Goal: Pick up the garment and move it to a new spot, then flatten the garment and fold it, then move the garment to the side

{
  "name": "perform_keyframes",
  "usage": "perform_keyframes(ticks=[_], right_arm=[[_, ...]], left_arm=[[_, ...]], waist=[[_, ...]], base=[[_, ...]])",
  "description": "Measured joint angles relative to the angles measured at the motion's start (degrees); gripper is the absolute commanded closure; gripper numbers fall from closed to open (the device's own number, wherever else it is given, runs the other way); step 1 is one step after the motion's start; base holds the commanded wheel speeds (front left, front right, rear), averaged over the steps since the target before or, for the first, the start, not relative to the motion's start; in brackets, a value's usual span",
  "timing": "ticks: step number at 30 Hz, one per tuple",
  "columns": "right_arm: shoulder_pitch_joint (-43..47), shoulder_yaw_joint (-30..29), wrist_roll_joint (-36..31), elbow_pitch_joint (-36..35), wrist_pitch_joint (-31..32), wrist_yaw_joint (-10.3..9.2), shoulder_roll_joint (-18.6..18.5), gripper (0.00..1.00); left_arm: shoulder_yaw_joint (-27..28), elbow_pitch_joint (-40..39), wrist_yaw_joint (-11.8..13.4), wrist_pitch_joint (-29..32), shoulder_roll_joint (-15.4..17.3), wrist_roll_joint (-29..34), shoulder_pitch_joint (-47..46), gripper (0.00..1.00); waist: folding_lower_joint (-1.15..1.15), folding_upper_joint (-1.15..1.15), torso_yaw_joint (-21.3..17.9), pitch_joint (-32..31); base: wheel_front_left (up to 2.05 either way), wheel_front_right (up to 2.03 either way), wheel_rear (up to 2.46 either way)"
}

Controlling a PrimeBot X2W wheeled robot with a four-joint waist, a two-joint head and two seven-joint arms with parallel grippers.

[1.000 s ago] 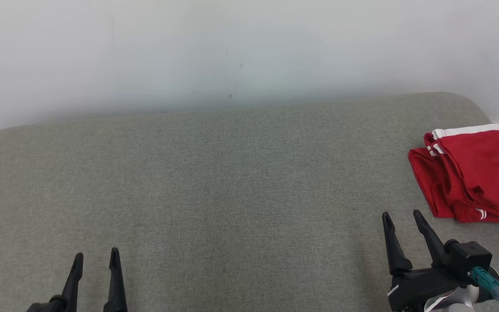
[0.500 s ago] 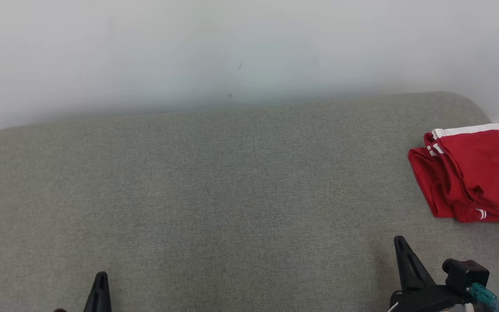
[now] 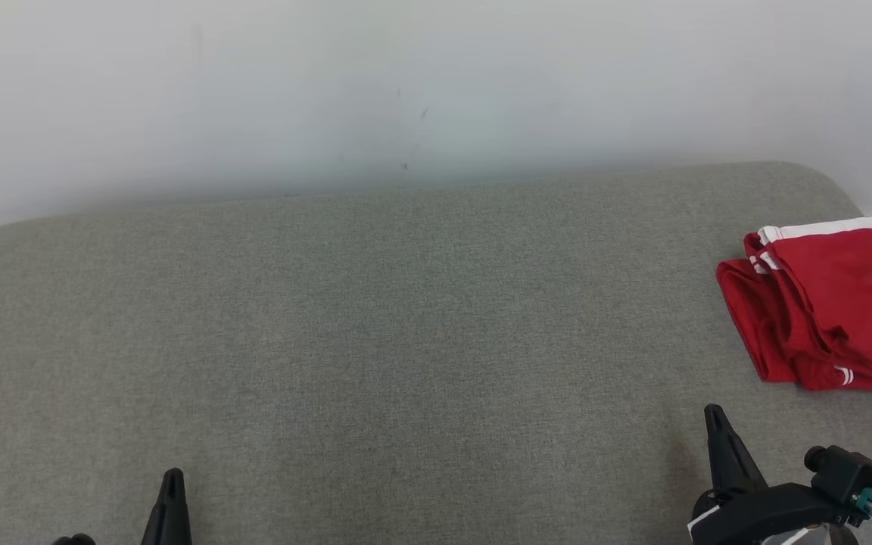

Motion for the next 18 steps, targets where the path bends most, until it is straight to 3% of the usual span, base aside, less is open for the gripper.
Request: perform_keyframes(ticks=[18], right_arm=[[0.01, -2.66, 14.12, -2.22, 3.99, 0.00, 1.01, 1.00]], left_arm=[[0.68, 0.49, -0.78, 3.83, 0.03, -14.91, -2.13, 1.00]], waist=[[0.00, 0.00, 0.36, -0.03]], base=[[0.00, 0.00, 0.00]])
